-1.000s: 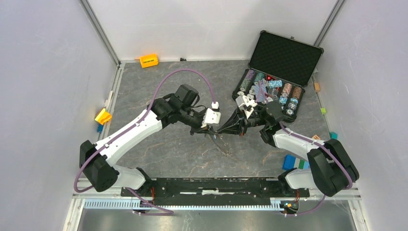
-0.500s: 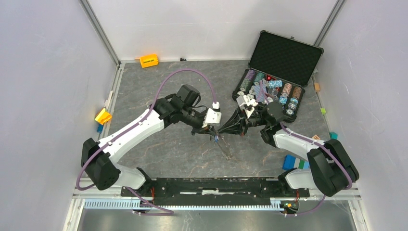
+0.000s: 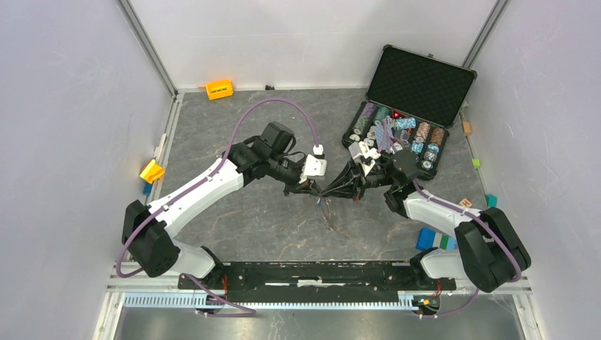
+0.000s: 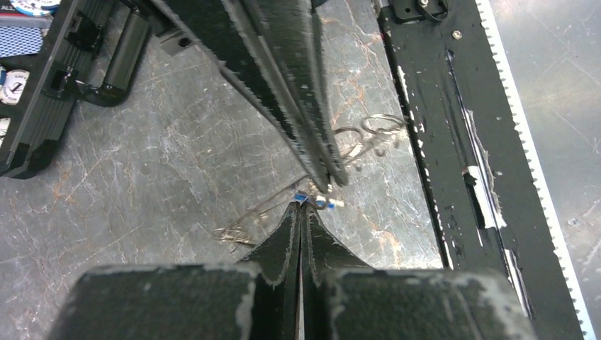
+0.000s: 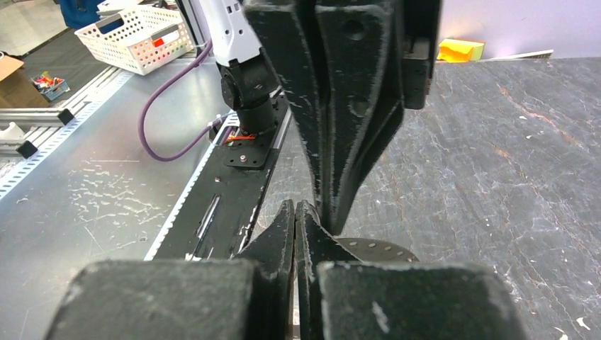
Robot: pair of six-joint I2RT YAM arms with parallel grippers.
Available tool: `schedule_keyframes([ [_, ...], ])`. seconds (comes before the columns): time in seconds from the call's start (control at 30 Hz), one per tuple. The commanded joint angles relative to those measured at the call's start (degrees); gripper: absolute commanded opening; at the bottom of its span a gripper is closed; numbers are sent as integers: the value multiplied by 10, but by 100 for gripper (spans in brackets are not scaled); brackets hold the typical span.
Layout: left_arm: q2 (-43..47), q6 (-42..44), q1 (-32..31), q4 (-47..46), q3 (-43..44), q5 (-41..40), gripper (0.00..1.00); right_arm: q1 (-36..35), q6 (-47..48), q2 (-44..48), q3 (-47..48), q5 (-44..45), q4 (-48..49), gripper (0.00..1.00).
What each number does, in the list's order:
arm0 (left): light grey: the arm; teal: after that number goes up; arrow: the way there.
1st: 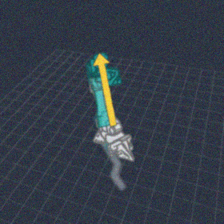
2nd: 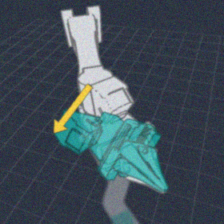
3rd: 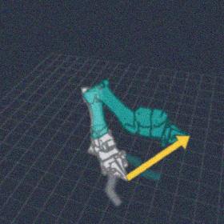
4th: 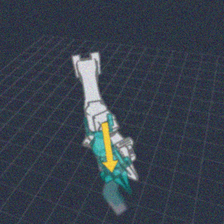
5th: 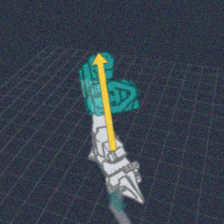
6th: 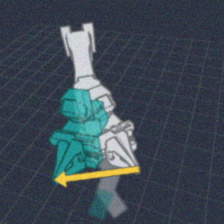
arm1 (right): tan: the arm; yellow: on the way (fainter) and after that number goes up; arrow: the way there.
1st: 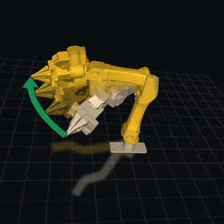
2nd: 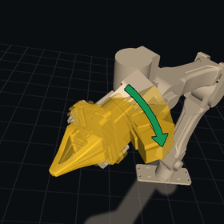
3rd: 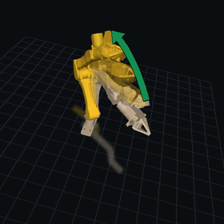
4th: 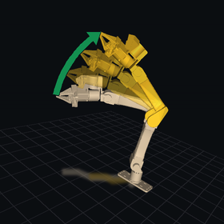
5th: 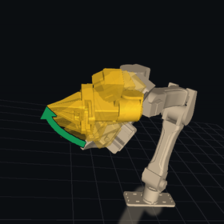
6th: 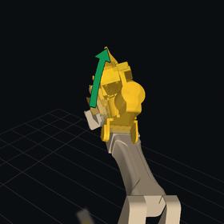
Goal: Put the keys on the keyring
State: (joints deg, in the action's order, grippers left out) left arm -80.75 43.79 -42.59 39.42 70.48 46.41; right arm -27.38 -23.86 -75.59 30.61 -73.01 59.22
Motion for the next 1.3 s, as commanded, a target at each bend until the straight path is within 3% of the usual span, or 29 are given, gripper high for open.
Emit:
schedule_keyframes([
  [0.0,-8,-42,5,-97,5,45,2,-14,66,23,13,23,-51,0],
  [0.43,-1,-32,14,-101,-12,103,2,-15,118,24,25,31,-114,0],
  [0.67,15,4,15,-68,-18,66,6,-12,128,30,34,31,-133,0],
  [1.03,32,17,15,-56,-28,8,4,-2,119,32,36,13,-124,0],
  [1.13,39,19,16,-54,-30,-11,9,1,113,32,36,6,-120,0],
  [1.27,49,39,15,-54,-44,-23,23,2,87,23,37,-7,-91,0],
])
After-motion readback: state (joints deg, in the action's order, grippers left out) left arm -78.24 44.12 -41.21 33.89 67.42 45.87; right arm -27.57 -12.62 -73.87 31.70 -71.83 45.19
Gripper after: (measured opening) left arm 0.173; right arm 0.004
